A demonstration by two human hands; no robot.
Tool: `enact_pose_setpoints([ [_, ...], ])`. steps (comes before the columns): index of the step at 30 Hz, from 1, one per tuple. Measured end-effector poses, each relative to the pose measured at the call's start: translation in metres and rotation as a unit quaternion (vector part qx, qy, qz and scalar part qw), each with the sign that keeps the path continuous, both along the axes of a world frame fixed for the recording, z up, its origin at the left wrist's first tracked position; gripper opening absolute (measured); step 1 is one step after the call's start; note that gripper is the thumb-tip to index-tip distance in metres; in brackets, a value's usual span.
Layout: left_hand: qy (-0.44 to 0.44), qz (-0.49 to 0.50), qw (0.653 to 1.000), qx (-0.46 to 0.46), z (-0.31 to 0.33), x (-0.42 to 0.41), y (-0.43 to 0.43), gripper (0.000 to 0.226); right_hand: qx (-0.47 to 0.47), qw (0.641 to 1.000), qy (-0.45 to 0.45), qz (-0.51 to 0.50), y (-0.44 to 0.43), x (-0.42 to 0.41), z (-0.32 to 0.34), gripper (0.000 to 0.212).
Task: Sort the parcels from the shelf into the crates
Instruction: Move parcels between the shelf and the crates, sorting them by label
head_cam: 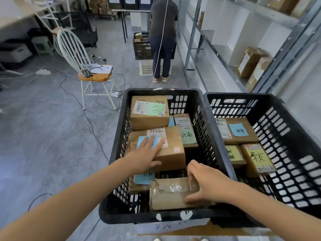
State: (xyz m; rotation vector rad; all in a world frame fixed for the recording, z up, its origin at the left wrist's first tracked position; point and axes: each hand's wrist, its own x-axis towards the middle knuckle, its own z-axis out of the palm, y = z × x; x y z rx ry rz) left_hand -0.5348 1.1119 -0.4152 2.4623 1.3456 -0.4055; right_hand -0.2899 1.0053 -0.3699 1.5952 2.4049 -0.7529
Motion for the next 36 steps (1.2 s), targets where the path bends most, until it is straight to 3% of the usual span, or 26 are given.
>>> enact_pose_setpoints([
  [3,0.069,-0.005,0.998,0.01,-0.017,-0.001,-0.01,0.093,-0.165,0.985,0.029,-0.044,0.01,0.009,0.002,0.083],
  [6,0.076,0.007,0.997,0.024,-0.014,0.005,-0.01,0.092,-0.125,0.992,0.001,0.036,0.01,-0.001,-0.005,0.1],
  [11,0.08,0.004,0.995,0.063,-0.003,0.006,-0.006,0.094,-0.024,0.992,-0.043,0.118,0.016,-0.018,-0.014,0.093],
  [16,0.084,-0.011,0.993,0.078,0.006,0.0,-0.007,0.099,-0.048,0.993,0.11,0.004,0.02,-0.002,0.017,0.091],
  [20,0.046,0.031,0.997,0.061,0.015,-0.003,0.002,0.055,-0.006,0.98,0.179,-0.082,0.039,0.018,0.071,0.074],
  [22,0.029,0.034,0.998,0.037,0.018,-0.008,0.01,0.057,-0.009,0.954,0.246,-0.171,0.046,0.027,0.088,0.071],
  [25,0.04,-0.016,0.999,0.008,0.021,-0.015,0.015,0.074,0.003,0.873,0.364,-0.325,0.058,0.03,0.09,0.056],
  [27,0.033,-0.023,0.999,-0.002,0.022,-0.016,0.015,0.082,0.027,0.831,0.397,-0.388,0.065,0.03,0.084,0.043],
  [30,0.013,-0.012,1.0,-0.014,0.021,-0.02,0.014,0.087,0.026,0.827,0.396,-0.397,0.066,0.033,0.078,0.038],
  [36,0.005,-0.01,0.998,0.068,0.009,-0.012,0.006,0.091,-0.052,0.814,0.481,-0.322,0.061,0.033,0.067,0.058],
])
